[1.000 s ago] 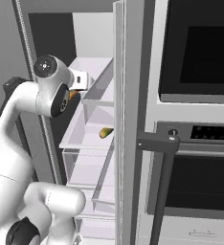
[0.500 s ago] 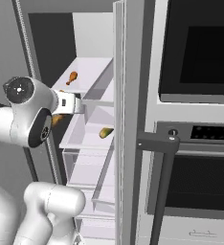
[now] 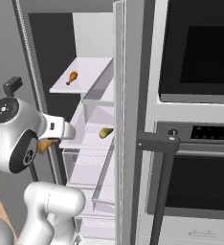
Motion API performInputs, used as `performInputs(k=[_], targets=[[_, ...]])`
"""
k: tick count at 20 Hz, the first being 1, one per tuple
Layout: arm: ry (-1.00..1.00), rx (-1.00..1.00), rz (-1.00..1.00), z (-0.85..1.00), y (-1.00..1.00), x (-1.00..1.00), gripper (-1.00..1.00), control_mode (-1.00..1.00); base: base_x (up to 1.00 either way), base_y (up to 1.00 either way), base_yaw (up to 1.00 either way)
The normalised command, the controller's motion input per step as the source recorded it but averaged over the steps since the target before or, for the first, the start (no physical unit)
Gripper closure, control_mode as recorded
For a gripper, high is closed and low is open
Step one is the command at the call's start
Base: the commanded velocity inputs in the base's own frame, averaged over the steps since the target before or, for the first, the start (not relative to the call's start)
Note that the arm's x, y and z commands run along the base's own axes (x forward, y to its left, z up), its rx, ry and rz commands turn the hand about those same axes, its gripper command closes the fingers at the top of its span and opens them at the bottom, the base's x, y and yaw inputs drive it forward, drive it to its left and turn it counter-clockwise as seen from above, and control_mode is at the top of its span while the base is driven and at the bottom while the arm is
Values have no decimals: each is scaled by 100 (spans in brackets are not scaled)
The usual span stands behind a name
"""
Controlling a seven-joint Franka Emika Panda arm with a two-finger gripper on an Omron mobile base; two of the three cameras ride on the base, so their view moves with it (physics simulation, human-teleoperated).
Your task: Place one cucumber and one chicken drumstick in each tupperware on the nearby counter, to pack two identical lunches.
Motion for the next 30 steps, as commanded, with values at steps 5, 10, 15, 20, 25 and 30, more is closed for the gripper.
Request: performInputs(k=[5, 10, 15, 20, 25, 30], targets=[[9, -4, 0, -34, 1, 0, 100, -100, 0, 0, 0], [0, 0, 0, 0, 0, 0, 100, -100, 0, 0, 0], [0, 0, 0, -1, 0, -6, 100, 100, -17, 0, 0], [0, 0, 0, 0, 0, 0, 100, 100, -100, 4, -5], [0, 0, 0, 0, 0, 0, 100, 100, -100, 4, -17], [0, 0, 0, 0, 0, 0, 100, 100, -74, -14, -52]])
